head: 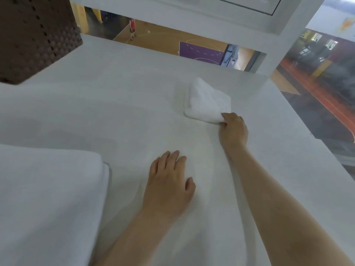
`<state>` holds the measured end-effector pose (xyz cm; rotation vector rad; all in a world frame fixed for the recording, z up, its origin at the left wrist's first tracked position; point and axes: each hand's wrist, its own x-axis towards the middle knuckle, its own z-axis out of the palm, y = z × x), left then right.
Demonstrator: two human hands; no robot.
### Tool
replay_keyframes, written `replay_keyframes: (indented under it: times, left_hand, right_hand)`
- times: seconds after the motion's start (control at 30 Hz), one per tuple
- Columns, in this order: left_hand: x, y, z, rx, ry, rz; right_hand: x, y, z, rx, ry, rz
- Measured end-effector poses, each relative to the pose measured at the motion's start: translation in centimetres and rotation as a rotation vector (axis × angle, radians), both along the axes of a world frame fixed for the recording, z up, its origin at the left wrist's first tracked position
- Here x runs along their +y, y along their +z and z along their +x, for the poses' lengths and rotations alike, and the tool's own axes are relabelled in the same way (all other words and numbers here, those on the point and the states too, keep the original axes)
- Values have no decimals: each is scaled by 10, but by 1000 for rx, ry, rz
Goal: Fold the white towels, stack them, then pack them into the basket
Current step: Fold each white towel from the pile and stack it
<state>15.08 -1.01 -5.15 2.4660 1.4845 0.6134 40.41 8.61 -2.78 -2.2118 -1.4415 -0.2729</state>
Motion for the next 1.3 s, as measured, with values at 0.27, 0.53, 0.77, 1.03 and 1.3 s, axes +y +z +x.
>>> replay_keyframes:
  times: [0.27,0.53,0.77,1.03,1.3]
  left_hand:
    - [0,21,-5,-341,-4,-247]
    - [-12,31,-24,-778,-18,-356]
    - [-41,30,-53,-614,-164,-396]
    - [-78,24,-75,-663,-99,-290]
    - [-121,29,-88,-868,-14,-420]
  right_hand:
    - [-101,3,-21,98,214,-25]
    - [-216,10,-42,290,276,-27]
    - [-260,13,-58,324,222,-110]
    - [-304,12,-159,557,349,51]
    - [-307,1,-180,529,161,95]
